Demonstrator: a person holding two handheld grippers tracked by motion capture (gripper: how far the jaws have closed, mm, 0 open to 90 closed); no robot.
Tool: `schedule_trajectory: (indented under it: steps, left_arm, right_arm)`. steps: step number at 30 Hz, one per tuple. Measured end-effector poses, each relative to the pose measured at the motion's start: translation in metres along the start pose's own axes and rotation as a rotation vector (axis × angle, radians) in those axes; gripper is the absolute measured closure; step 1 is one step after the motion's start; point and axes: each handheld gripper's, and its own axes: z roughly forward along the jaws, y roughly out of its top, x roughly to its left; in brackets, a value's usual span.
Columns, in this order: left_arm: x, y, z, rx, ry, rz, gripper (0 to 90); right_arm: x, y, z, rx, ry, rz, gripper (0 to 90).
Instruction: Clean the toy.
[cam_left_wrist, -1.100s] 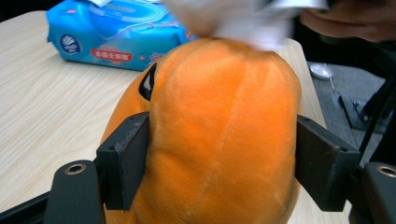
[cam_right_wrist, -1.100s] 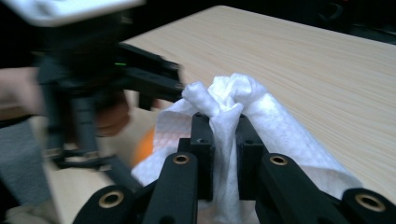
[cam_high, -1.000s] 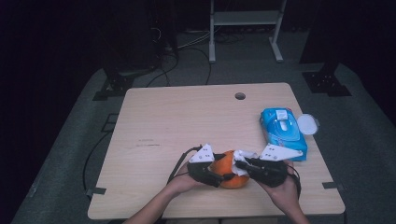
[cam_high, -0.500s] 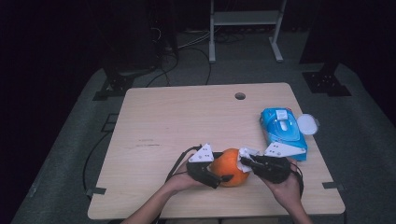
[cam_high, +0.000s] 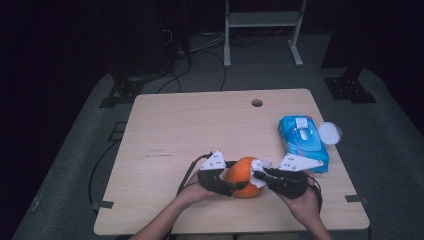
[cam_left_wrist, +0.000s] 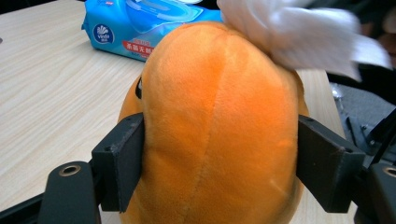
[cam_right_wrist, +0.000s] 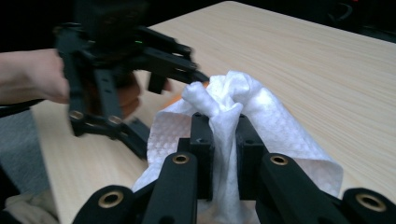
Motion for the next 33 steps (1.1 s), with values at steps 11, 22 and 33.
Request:
schedule_trajectory:
  steps: [11, 22, 33]
  left_arm:
    - [-0.003, 0.0, 0.002, 0.007, -0.01, 0.009, 22.1]
    - [-0.017, 0.003, 0.01, 0.028, -0.002, 0.091, 21.9]
    - [-0.018, 0.002, 0.008, 0.028, -0.01, 0.116, 21.9]
  right_arm:
    - [-0.021, -0.006, -0.005, 0.003, -0.051, 0.077, 79.9]
    - [0.01, 0.012, 0.006, -0.024, 0.059, 0.022, 79.7]
    - [0.005, 0.011, 0.006, -0.018, 0.014, 0.005, 80.1]
